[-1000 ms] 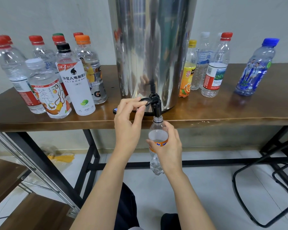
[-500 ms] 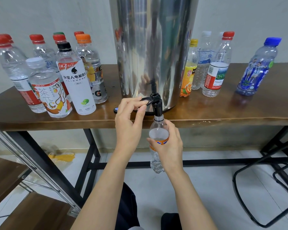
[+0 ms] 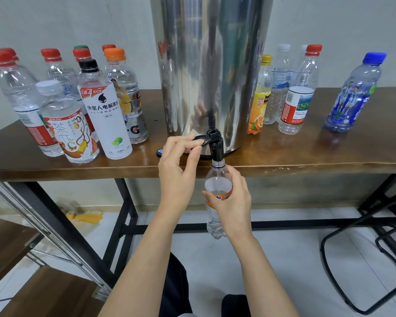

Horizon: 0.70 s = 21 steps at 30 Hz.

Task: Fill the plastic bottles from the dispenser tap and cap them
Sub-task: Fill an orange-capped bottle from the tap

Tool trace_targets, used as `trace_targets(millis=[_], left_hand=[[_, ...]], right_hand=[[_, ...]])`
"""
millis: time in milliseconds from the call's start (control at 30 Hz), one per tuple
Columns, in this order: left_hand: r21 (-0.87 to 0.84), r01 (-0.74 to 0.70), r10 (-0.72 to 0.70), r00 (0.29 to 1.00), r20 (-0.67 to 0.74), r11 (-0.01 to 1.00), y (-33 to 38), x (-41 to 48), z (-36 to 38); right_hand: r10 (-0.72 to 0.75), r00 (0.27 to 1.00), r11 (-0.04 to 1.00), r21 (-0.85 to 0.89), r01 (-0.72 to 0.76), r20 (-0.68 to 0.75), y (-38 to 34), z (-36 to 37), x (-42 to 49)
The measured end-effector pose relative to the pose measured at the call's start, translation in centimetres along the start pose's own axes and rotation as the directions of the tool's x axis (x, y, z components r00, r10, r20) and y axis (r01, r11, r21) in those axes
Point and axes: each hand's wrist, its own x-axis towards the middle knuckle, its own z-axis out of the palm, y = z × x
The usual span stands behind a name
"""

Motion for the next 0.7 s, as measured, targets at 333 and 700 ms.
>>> trace_targets(millis=[333,700], left_hand=[[0.004,0.005,-0.005,1.000,-0.005,1.000,-0.09,-0.01,0.05],[0.007,0.001,-0.001,1.000,-0.007,1.000,-0.10,0.01,0.01]], right_hand=[[-0.001,1.000,1.000,0.000,0.001,-0.006,0.08,-0.16,-0.10],[0.003,1.000,1.000,-0.022,-0.003,-0.003,0.23,-0.06,-0.08]])
